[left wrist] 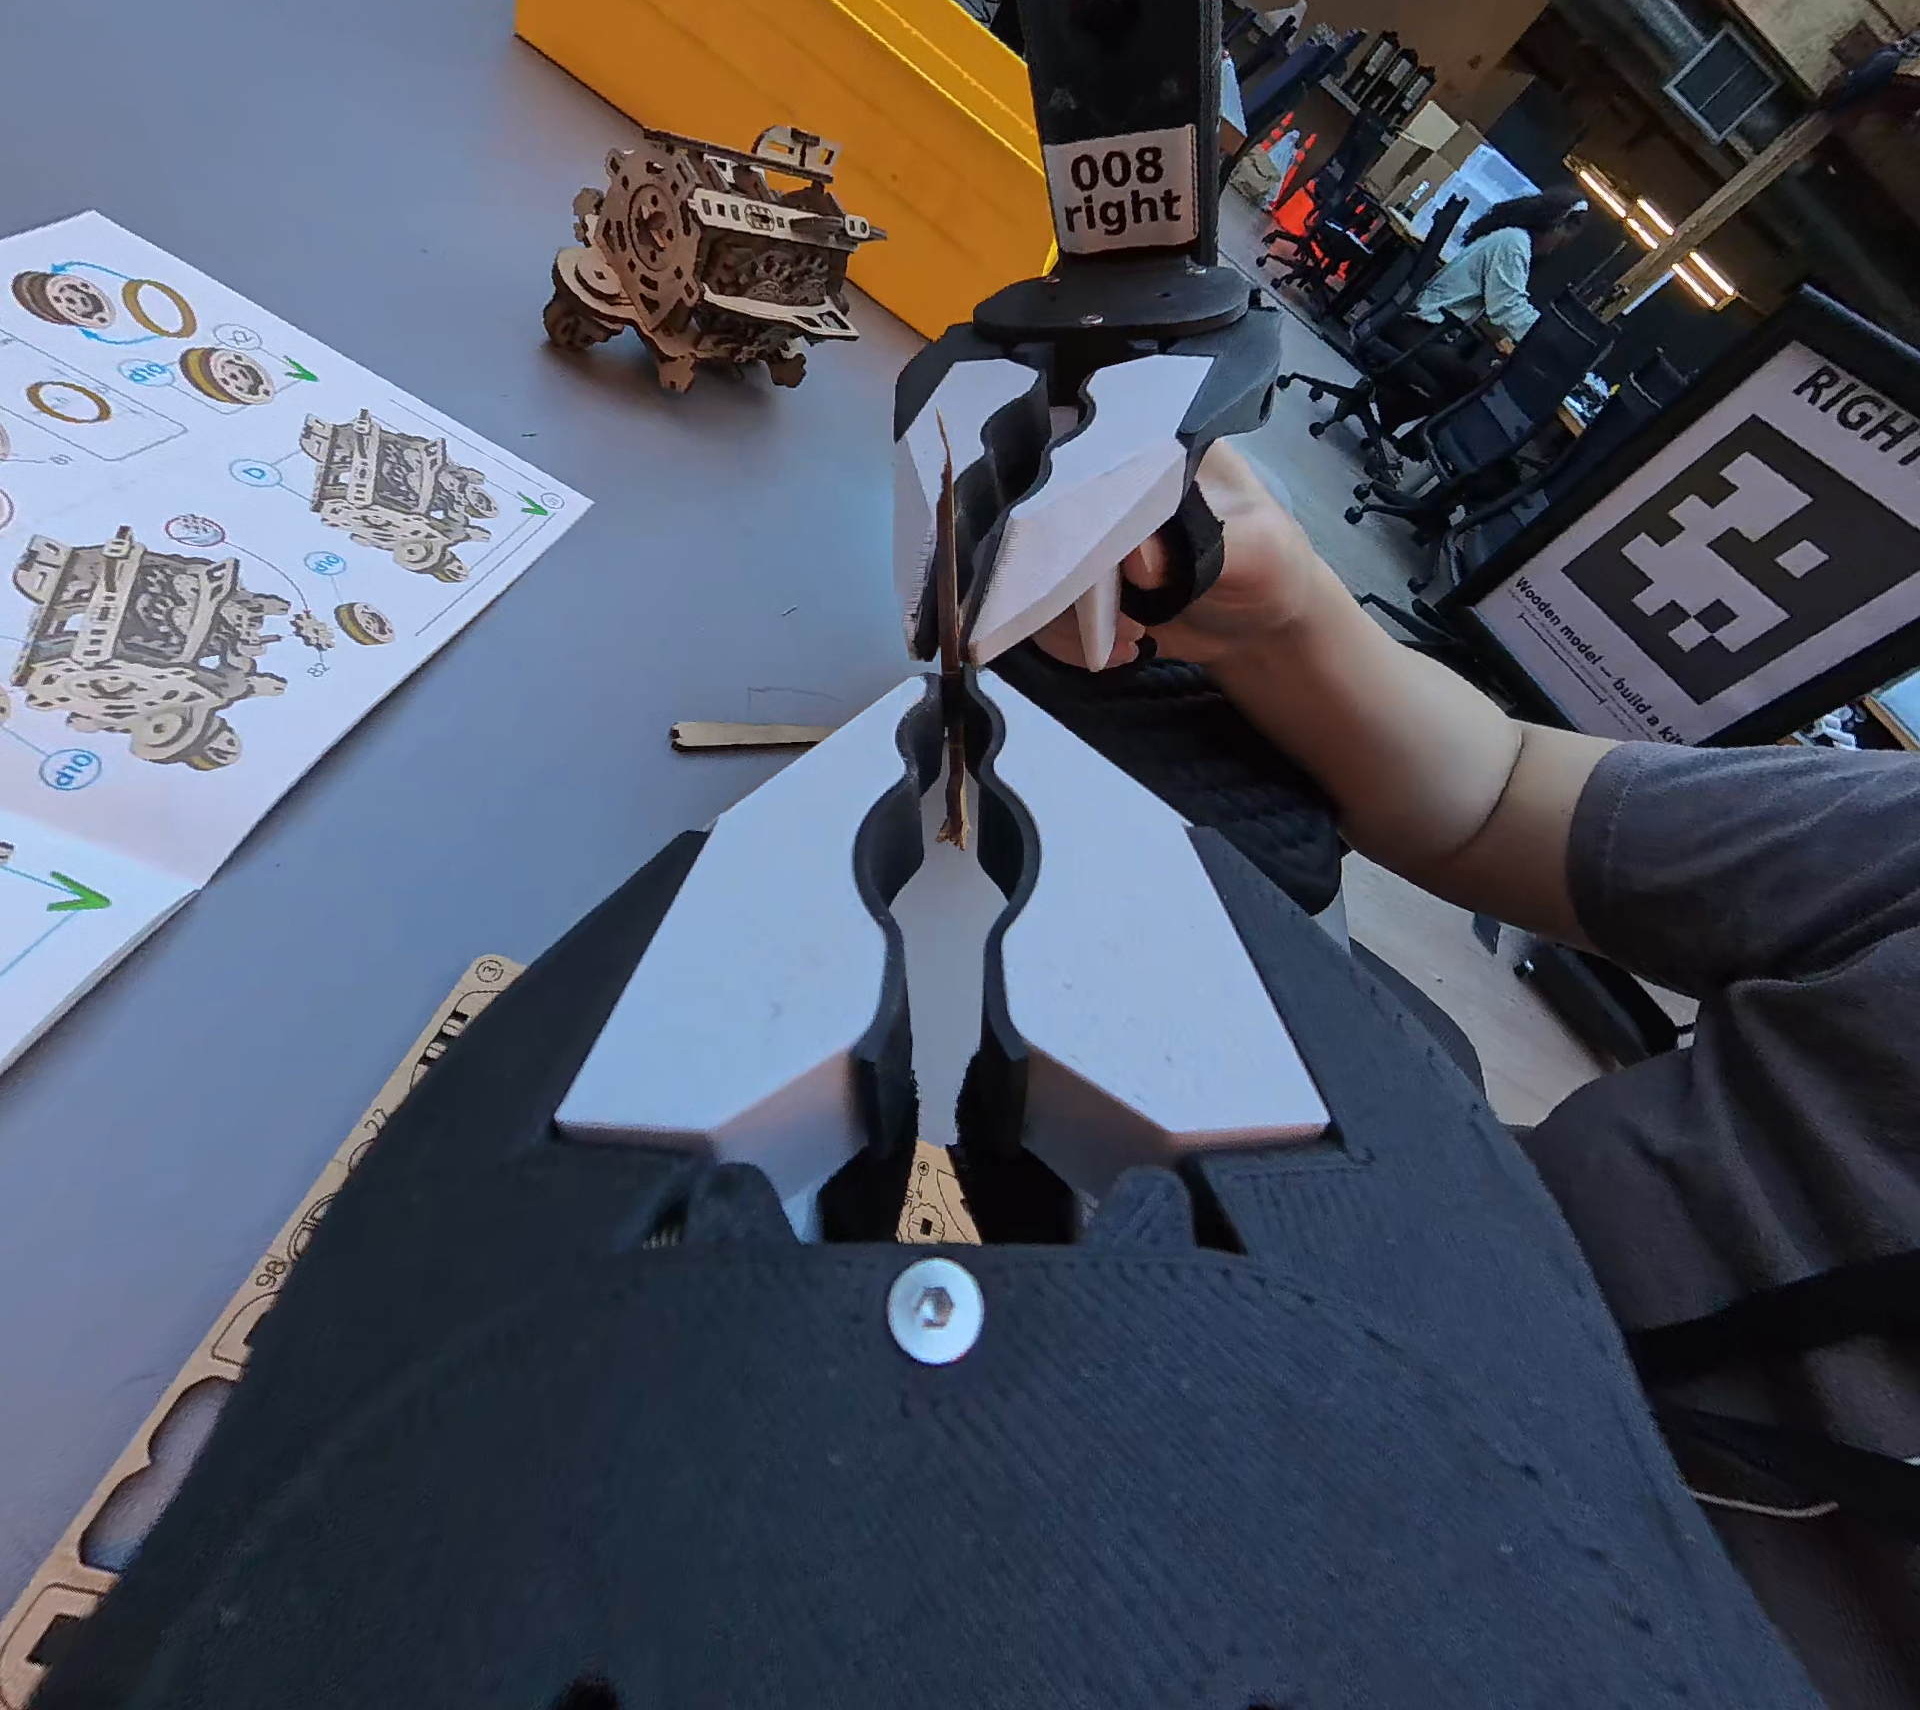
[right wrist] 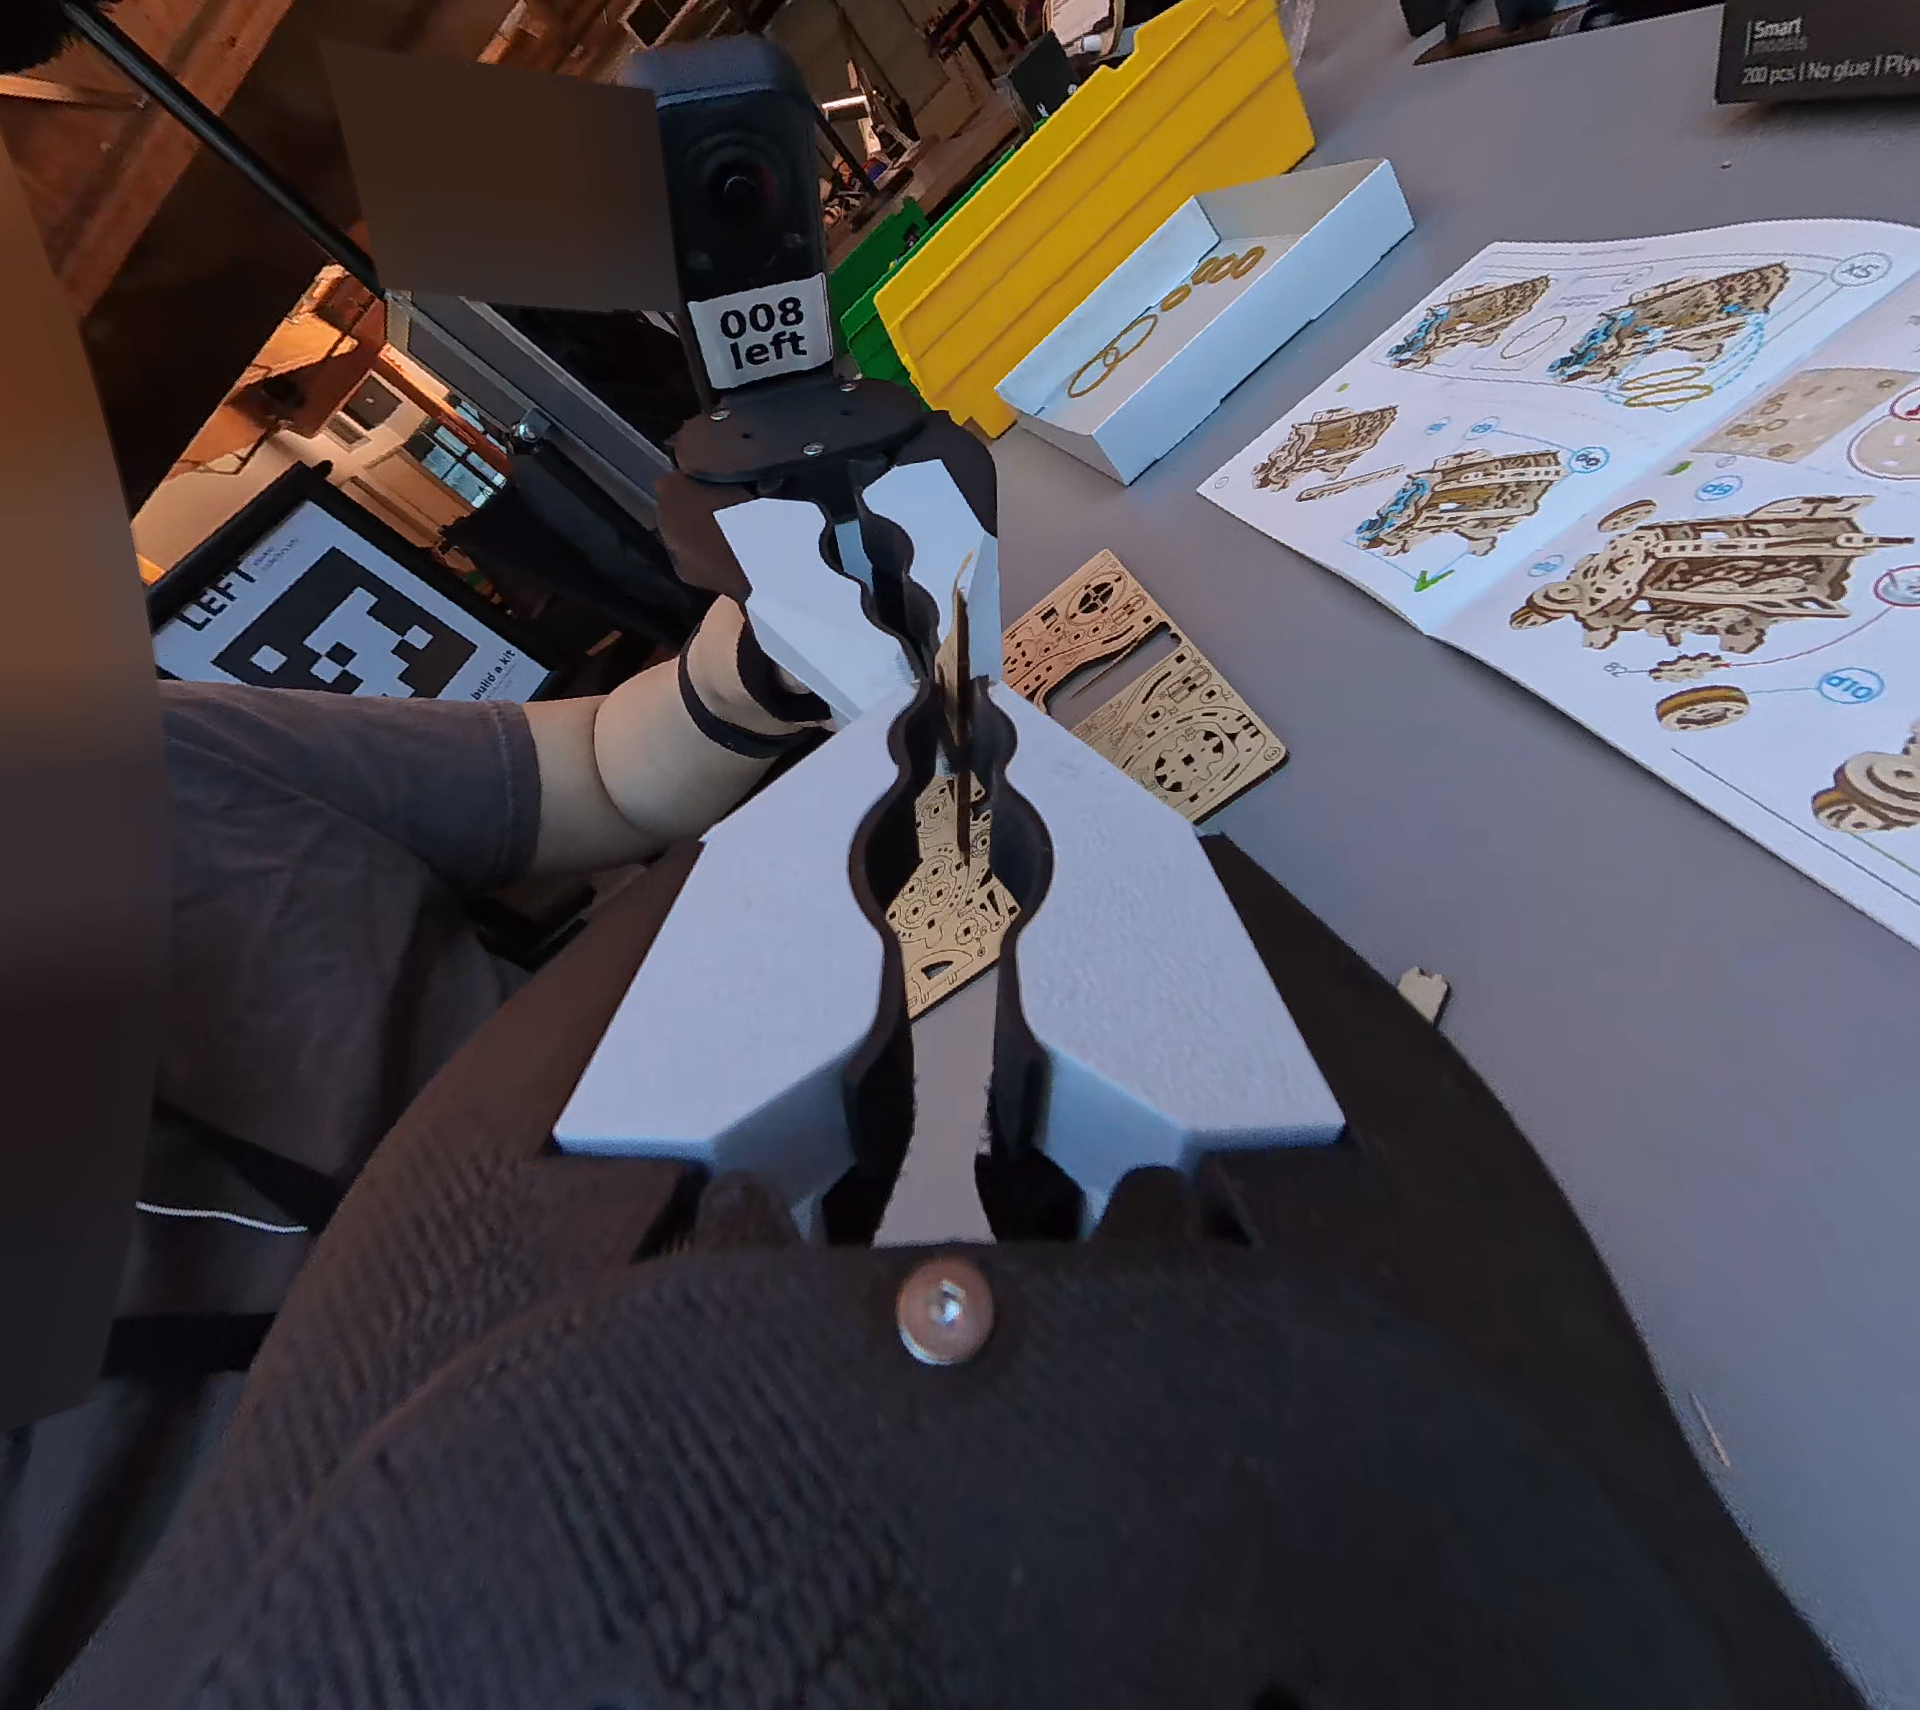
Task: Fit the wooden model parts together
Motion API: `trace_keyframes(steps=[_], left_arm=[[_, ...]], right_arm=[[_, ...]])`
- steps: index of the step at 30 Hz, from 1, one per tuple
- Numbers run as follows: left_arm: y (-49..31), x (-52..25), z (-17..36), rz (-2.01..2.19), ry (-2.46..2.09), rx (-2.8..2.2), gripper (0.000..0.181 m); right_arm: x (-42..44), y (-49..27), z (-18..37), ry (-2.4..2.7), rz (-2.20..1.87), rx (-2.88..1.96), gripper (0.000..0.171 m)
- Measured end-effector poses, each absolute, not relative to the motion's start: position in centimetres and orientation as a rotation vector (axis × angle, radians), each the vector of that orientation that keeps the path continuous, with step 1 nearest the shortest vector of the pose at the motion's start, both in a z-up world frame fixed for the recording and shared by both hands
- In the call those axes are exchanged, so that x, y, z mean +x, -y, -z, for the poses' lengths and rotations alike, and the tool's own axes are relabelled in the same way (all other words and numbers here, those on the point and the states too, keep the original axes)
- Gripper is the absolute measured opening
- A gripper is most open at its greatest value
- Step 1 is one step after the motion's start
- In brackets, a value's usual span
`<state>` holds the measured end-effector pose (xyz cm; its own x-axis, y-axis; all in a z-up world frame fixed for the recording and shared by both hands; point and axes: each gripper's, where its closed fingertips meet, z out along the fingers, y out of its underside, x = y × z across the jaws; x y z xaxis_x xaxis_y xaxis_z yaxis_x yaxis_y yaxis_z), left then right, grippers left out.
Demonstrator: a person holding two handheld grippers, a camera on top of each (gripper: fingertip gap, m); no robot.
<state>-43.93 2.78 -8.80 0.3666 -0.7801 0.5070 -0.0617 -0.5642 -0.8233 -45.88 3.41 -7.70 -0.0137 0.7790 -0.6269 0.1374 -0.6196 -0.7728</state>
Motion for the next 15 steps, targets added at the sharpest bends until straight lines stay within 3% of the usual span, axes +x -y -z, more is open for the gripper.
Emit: trace_keyframes(steps=[15], left_arm=[[-3.29, -44.09, 8.84, 1.21, -0.69, -1.892, 0.0]], right_arm=[[-46.0, -4.04, 7.68, 0.857, -1.727, -1.783, 0.003]])
